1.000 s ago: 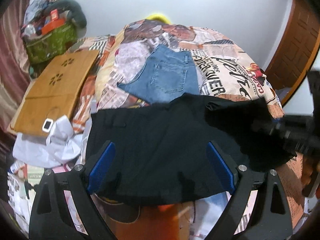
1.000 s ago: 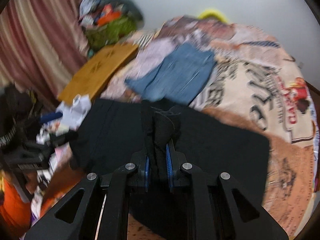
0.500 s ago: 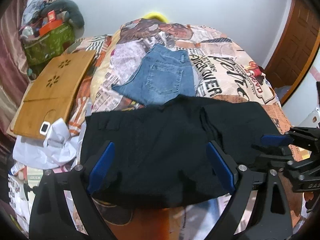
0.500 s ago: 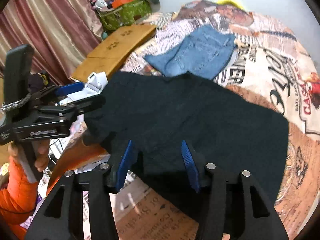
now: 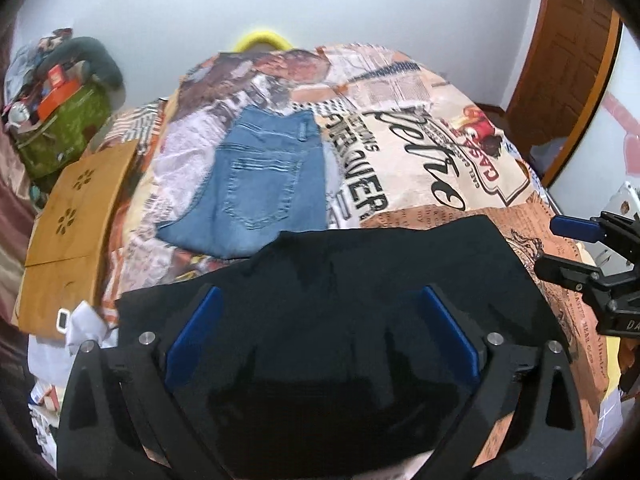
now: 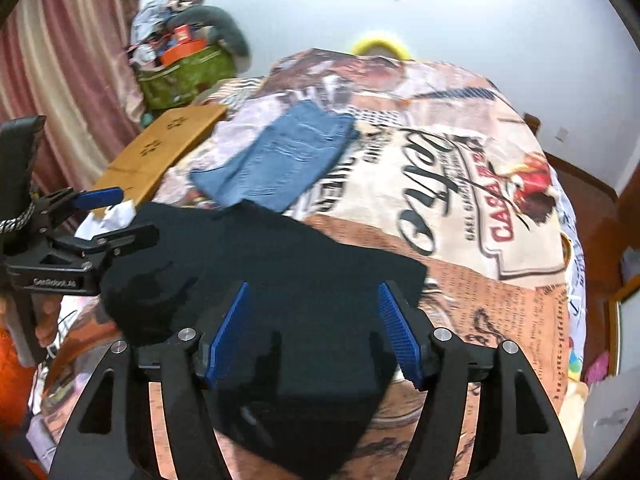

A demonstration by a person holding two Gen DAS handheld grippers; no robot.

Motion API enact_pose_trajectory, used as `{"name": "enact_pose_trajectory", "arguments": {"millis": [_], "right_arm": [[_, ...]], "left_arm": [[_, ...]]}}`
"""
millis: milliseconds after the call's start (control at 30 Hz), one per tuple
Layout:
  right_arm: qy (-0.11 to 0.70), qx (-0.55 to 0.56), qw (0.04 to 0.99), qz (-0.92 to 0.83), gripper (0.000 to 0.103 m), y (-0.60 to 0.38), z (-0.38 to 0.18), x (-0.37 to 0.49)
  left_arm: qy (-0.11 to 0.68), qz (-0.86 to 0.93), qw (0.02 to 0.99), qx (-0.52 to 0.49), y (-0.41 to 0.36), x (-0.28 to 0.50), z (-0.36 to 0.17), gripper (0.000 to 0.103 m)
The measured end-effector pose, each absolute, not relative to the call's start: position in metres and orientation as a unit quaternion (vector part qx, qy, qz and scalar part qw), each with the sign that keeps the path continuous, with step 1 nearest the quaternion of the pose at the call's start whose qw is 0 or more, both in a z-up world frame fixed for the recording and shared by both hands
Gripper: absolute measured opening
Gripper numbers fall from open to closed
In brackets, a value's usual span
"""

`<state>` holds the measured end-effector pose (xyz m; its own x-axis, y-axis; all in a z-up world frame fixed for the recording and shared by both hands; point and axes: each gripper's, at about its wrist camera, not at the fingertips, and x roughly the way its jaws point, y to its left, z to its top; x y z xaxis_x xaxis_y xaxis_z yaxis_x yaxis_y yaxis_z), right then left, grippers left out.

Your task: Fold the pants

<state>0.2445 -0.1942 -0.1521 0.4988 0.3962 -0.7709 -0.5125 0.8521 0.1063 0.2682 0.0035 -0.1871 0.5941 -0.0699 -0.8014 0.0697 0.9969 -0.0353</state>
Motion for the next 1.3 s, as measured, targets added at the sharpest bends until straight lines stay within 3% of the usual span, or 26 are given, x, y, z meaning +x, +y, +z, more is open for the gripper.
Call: {"name": "enact_pose_trajectory", "arguments": {"millis": [67, 433, 967, 1300], "right_arm": [[0.433, -0.062, 0.863, 0.252, 0.072, -0.201, -0.161, 0.251], [0.495, -0.068, 0.831, 0.244, 0.073, -0.210, -0.222, 0.271], [0.497, -0.069, 0.836, 0.224, 0.080, -0.231, -0.217, 0.242], [0.468, -0.080, 0.850, 0.227, 0.080, -0.215, -0.184, 0.231]], "left_arm": [[0.460, -0.043, 0.887, 0.000, -0.004, 0.280, -0.196, 0.100], [0.518, -0.029, 0.852, 0.071, -0.028, 0.305, -0.262, 0.101], [0.481, -0.008, 0.871, 0.096, -0.012, 0.258, -0.246, 0.102], [0.457, 0.035, 0.880, 0.123, 0.020, 0.222, -0.225, 0.102]]}}
